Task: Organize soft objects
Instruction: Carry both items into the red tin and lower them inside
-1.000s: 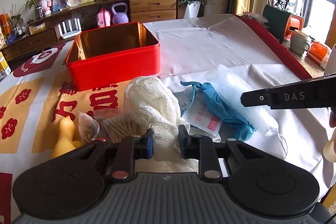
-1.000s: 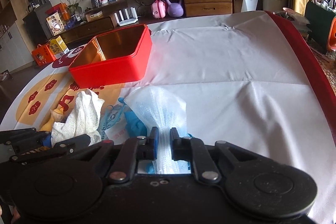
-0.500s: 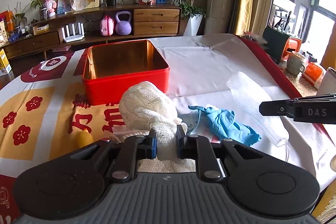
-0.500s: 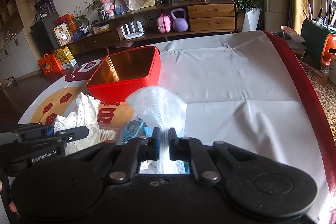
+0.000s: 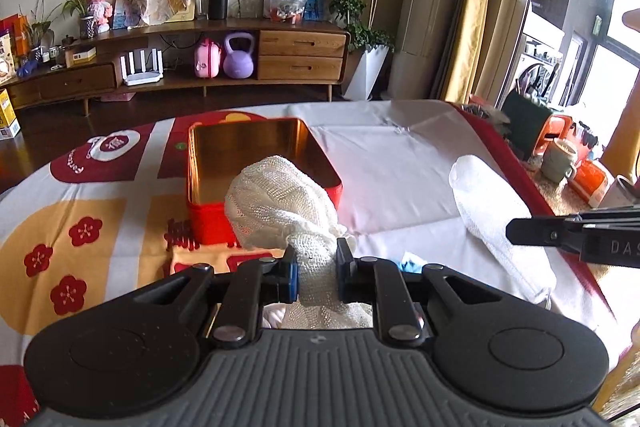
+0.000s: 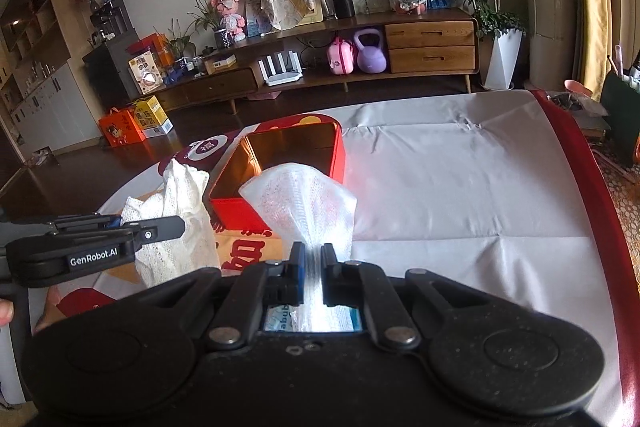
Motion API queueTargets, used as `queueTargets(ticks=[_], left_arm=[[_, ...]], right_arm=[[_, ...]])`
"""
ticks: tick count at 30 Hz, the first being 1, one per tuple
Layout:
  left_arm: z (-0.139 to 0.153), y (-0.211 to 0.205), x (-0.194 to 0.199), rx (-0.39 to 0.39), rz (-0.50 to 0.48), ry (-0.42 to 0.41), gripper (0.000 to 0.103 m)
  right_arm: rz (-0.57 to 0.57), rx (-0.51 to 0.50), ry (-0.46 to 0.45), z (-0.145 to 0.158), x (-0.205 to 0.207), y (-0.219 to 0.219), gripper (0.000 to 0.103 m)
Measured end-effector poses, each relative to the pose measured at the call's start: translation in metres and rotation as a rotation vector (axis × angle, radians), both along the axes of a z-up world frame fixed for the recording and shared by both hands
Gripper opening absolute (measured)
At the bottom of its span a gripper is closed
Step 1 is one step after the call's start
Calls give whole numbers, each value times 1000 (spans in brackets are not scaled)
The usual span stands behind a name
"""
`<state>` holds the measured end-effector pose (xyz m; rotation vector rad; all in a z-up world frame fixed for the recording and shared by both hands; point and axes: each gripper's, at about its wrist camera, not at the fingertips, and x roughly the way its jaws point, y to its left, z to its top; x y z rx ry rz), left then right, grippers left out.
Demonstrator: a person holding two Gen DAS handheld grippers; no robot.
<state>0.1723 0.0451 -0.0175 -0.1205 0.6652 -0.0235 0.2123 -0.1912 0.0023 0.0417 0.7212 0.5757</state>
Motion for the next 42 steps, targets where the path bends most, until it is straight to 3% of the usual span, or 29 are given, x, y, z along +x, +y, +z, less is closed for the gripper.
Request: queueTargets(ticks=[7,20,27,37,42], left_arm=[[25,22,31,-41,-4,0,17],[55,47,111,26,32,-105,17],[47,63,150,18,80,-152,17],[13,77,191,13,81,-133,17],[-10,83,202,13,69,-80,17]], right_arm=[[30,-4,-9,13,23,23,6],[35,12,-9,26,91,77,6],[21,32,4,12,131,102,6],[-23,113,27,-8,189,130,6],[-15,90,70,-31,205,143,6]])
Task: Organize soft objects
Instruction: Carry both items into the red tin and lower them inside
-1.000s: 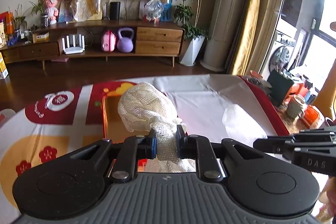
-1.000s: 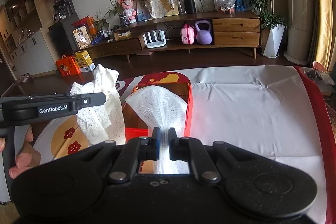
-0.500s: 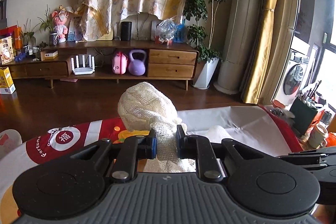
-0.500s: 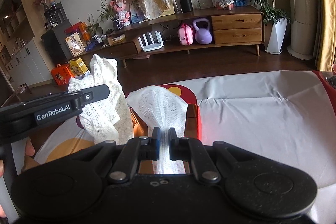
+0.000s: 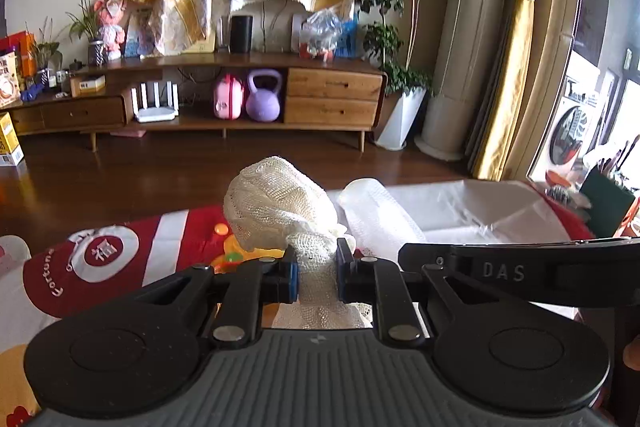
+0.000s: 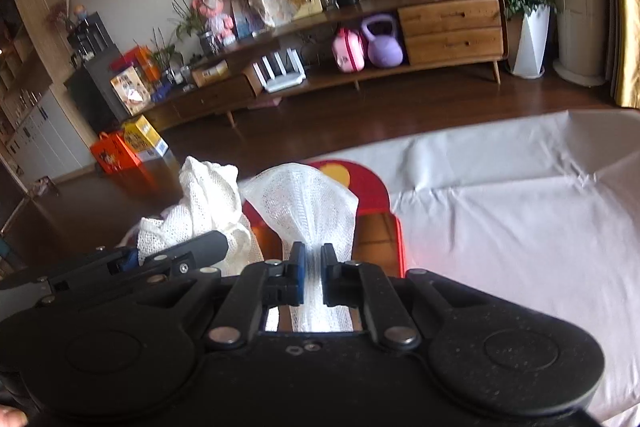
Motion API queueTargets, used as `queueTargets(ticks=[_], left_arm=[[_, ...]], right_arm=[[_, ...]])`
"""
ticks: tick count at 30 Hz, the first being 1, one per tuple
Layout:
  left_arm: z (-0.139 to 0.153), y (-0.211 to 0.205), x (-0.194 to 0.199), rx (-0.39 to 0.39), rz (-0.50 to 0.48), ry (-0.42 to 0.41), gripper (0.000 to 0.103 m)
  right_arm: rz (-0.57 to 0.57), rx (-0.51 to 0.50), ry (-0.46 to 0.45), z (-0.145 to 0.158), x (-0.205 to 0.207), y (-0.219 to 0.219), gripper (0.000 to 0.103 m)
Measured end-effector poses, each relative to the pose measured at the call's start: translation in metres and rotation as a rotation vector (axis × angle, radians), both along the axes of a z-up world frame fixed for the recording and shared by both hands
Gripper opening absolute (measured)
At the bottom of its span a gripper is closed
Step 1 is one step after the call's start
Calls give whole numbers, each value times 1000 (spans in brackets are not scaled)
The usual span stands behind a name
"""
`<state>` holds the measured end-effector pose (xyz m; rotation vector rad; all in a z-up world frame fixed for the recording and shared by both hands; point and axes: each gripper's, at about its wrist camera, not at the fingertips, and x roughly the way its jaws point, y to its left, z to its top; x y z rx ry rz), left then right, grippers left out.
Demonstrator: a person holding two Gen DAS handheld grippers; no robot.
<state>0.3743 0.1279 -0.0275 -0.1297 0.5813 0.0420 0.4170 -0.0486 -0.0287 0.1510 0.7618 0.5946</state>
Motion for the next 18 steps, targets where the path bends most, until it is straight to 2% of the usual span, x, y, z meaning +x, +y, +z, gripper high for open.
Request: queueTargets(ticks=[9,18], left_arm=[[-50,4,15,-36,-28,122,17],[-82,3,27,-63,-65,236,17]], right_arm=[[4,-68,87,-43,5,12,6],[13,-147,108,-62,4,20,7]])
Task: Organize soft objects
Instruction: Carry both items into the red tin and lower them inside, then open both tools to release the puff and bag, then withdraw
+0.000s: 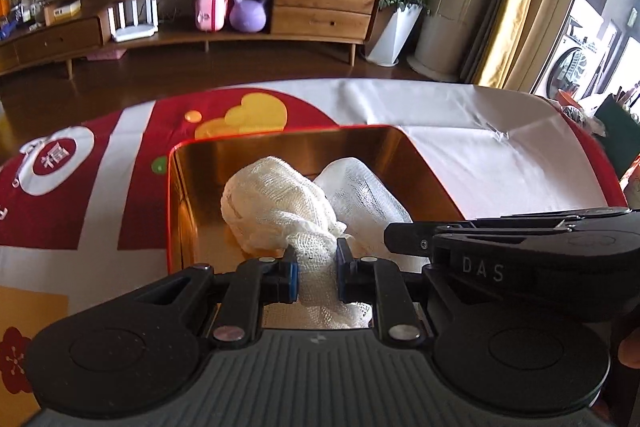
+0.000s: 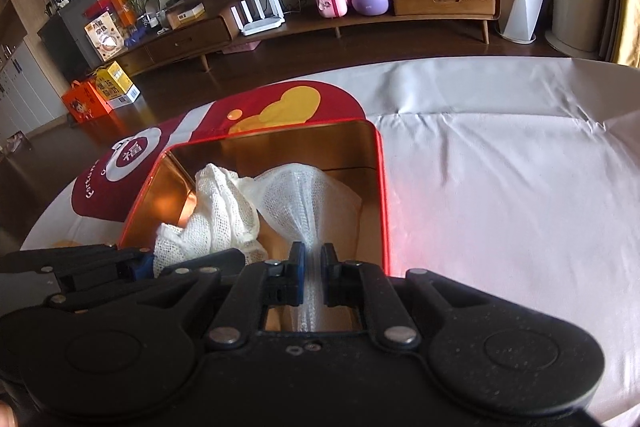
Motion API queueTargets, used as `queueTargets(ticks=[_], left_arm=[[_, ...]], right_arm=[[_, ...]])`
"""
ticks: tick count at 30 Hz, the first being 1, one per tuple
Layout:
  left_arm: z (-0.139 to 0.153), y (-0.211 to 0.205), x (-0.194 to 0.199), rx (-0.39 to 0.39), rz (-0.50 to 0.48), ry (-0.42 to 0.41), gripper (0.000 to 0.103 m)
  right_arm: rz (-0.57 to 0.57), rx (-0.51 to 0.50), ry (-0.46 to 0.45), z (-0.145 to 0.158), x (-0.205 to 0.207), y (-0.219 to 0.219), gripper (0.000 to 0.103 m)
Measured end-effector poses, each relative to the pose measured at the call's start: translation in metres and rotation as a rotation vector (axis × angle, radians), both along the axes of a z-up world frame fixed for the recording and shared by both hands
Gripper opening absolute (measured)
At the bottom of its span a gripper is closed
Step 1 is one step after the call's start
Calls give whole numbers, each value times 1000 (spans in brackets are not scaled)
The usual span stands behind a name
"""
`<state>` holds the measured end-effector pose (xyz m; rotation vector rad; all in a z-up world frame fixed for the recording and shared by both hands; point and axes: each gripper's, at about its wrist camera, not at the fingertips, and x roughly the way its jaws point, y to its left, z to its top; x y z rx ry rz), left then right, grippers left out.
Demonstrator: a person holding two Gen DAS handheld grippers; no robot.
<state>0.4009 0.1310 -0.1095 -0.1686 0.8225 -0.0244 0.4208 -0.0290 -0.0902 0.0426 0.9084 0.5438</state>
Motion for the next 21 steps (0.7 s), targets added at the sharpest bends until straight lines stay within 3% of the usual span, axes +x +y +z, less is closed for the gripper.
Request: queueTargets(ticks=[6,16,18,21], left_arm=[[-12,0,2,-9,1,49,17],[-18,-4,4,12,3,91,18],[-16,-5,3,14,5,92,23],[-13,-5,1,-17,7,83,39]], right_arm=[[2,-14,0,-4,3,-1,8],[2,12,12,2,1,-2,23],[4,7,15,4,1,-2,25],[5,19,9,8,-2,-4,30]])
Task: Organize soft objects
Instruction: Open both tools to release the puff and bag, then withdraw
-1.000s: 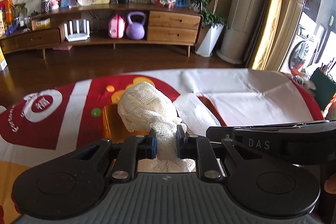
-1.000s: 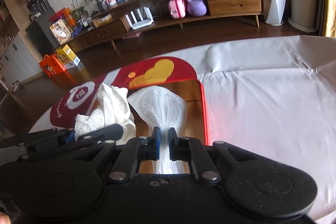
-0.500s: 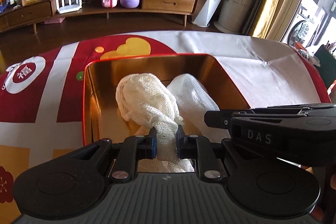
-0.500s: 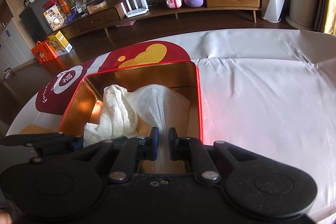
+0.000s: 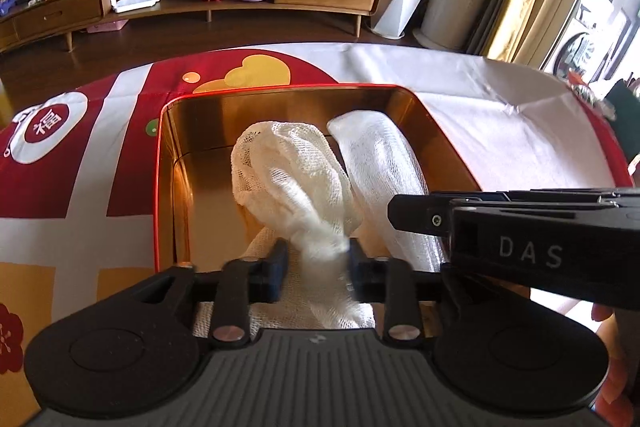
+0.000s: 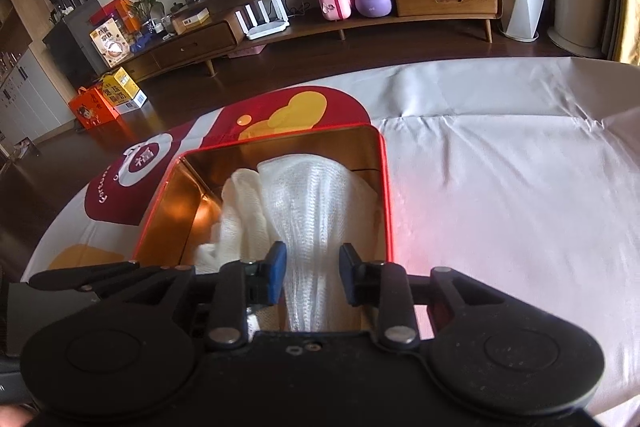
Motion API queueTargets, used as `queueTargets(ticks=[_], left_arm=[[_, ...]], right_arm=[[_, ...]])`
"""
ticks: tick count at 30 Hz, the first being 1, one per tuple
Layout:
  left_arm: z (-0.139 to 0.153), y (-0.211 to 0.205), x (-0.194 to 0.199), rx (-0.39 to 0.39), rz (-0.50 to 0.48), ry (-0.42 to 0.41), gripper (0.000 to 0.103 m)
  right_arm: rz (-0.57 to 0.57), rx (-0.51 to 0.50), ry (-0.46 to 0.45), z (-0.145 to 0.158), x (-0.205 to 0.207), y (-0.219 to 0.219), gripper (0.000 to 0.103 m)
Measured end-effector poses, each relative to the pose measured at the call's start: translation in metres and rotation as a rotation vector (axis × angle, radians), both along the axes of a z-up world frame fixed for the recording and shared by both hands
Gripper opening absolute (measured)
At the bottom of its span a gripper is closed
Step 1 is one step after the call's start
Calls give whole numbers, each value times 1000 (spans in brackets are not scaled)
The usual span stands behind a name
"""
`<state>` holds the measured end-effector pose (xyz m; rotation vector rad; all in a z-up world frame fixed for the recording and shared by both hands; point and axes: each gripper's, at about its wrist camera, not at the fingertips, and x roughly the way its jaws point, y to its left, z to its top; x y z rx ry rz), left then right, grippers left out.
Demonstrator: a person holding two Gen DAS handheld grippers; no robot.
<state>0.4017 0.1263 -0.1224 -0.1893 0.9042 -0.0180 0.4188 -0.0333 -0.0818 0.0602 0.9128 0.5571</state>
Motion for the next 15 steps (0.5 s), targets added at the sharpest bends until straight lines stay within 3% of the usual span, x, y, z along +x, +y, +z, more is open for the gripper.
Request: queueTargets(ticks=[4,6,15], left_arm=[[8,-10,-6,29,-18,-27,65],[13,-15,-10,54,-9,-41,72],[42,-17,-37,72,18,-90,72]], right_arm=[[-2,16,-12,8,-4,-5,35],[-5,23,-18,13,-7,-7,36],[-1,49,-56,43,-33,-21,51]])
